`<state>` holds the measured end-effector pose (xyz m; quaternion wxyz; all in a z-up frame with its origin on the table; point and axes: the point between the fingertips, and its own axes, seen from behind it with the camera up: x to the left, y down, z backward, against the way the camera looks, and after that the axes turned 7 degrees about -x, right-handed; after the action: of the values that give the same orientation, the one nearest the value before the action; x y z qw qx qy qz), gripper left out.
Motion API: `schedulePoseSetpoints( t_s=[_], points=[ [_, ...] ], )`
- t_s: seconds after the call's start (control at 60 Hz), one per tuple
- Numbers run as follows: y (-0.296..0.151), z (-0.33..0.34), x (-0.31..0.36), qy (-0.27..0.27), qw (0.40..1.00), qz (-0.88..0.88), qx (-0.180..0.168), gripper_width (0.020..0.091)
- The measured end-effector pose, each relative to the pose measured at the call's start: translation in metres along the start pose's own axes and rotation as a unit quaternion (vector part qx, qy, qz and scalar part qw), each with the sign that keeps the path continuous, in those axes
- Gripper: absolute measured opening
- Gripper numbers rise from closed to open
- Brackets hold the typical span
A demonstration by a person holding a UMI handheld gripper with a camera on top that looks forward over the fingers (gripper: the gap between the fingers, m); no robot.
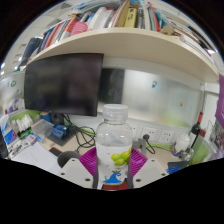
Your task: Pour water
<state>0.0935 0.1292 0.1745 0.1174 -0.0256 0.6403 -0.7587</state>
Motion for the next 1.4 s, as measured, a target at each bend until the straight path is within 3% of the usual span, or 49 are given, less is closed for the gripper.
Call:
schedulePoseSetpoints(
  t_s=[0.117, 0.467, 0.617, 0.817, 0.9, 0.95, 1.183, 1.4],
  points=[
    [0.026, -0.011, -0.014, 0.01, 0.999, -0.029, -0.01, 0.0396],
    [0.104, -0.035, -0.017, -0.005, 0.998, -0.059, 0.004, 0.0396],
    [0.103, -0.035, -0.017, -0.012, 0.999, -0.036, -0.012, 0.04],
    [0.107, -0.029, -0.016, -0.014, 0.999, -0.039, 0.002, 0.0546],
    [0.116, -0.016, -0.02, -0.01, 0.999, -0.047, 0.026, 0.0734],
    [0.118, -0.005, -0.022, -0.004, 0.998, -0.049, 0.034, 0.0801],
    [0.109, 0.085, -0.02, 0.038, 0.992, -0.086, 0.079, 0.0802],
    [0.043, 0.162, -0.007, 0.073, 0.99, -0.103, 0.064, 0.0799]
  ],
)
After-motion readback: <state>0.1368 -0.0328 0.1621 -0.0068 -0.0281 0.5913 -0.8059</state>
